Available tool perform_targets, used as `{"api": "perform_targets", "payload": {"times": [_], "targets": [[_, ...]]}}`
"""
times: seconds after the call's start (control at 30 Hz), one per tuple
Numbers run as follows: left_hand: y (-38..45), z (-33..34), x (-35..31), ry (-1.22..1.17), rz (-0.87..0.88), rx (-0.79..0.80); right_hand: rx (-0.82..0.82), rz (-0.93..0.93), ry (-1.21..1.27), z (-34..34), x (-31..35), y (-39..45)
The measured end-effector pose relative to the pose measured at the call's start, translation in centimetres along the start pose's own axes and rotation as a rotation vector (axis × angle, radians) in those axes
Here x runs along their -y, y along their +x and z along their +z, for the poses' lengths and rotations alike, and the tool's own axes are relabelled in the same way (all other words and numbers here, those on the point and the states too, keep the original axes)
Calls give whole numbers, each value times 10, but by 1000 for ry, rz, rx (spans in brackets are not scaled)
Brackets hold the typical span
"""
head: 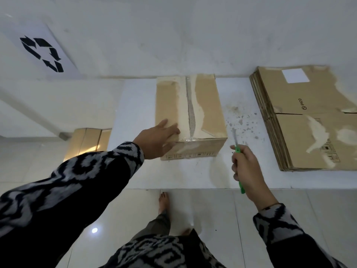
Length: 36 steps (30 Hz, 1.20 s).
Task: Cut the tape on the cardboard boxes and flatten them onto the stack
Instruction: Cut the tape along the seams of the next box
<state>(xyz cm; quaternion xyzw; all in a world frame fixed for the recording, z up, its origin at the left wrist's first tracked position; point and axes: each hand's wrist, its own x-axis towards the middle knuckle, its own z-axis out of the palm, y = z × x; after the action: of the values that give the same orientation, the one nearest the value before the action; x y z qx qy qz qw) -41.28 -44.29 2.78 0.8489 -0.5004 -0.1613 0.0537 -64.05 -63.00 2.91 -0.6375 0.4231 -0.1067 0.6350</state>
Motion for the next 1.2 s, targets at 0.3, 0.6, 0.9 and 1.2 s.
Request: {"api": "perform_targets", "payload": {"times": [0.3,0.6,0.9,1.2], "targets": [[-1,3,-5,19,-25,-77,250,-220,-580,36,-1,-23],[-10,5,-24,-113,-40,-272,140,-410,-1049,56,17,-15],[-8,11,-16,-143,-43,-283,29,-387,-1112,68,12,-15],[-8,42,-8,-286,-58,-315,-63,-342,-1088,88,5,-24]]}}
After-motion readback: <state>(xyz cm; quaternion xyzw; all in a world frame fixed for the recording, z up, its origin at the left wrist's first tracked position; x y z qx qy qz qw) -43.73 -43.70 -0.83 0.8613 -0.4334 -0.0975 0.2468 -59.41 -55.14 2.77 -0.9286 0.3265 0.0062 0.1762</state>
